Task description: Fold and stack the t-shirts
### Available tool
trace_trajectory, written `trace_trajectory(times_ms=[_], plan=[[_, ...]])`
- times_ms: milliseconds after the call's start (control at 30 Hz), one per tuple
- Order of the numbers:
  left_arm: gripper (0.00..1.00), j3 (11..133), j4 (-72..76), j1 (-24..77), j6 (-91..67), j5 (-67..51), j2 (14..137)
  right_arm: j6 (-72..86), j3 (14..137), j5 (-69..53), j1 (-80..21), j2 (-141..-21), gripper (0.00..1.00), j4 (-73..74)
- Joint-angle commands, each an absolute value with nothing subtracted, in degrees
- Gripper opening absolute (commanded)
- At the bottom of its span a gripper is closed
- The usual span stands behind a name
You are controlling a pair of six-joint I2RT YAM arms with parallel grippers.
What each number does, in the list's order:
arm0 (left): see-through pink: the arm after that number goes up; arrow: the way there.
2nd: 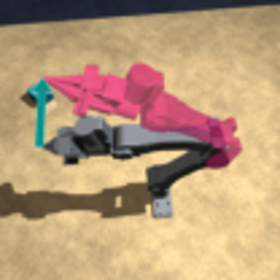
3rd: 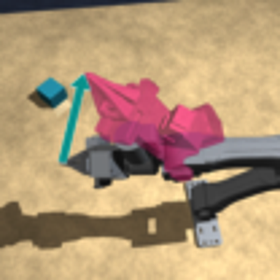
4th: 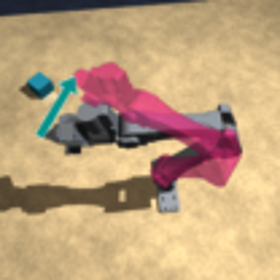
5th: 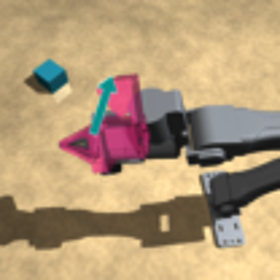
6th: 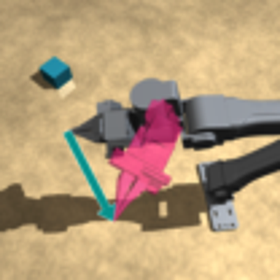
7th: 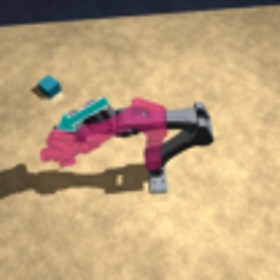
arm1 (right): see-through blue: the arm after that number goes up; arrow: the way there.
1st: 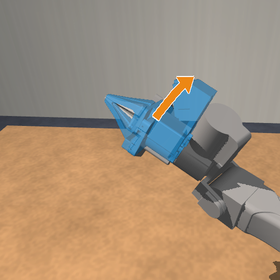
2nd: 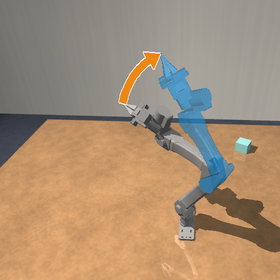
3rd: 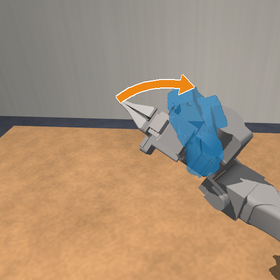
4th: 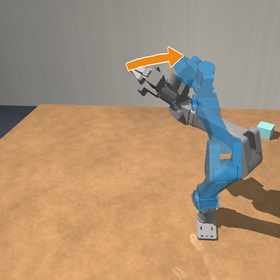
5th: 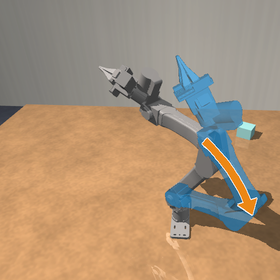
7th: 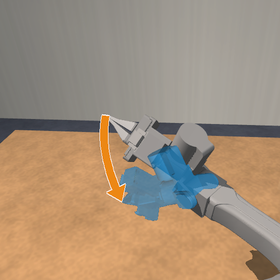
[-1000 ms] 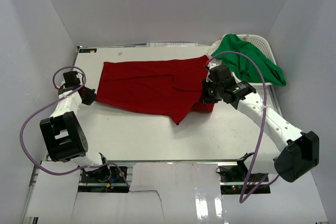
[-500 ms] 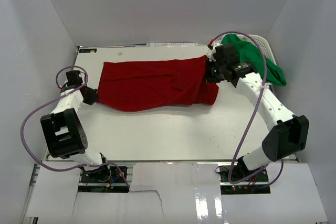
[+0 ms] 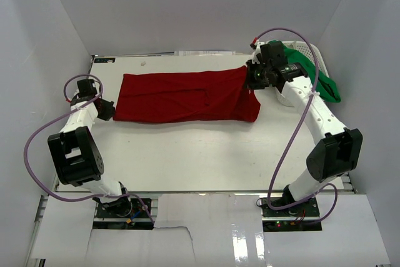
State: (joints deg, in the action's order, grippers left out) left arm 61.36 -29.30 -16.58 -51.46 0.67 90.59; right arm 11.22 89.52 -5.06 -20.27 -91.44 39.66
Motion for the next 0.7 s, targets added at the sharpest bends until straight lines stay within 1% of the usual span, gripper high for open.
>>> trace_trajectory(times_ms=[0, 333, 667], plan=[[0.0, 63.11, -29.97, -16.43, -52.56, 0.97, 90.26, 9.93, 93.16, -6.33, -19.34, -91.58, 0.08, 40.08], [0.0, 64.33, -29.88, -16.35, -53.35, 0.88, 92.02, 9.23, 98.61, -6.68, -18.63, -94.13, 0.08, 41.92], [0.0, 71.62, -30.32, -16.43, -53.79, 0.79, 96.5, 8.53, 103.09, -7.29, -17.67, -98.78, 0.08, 42.63]])
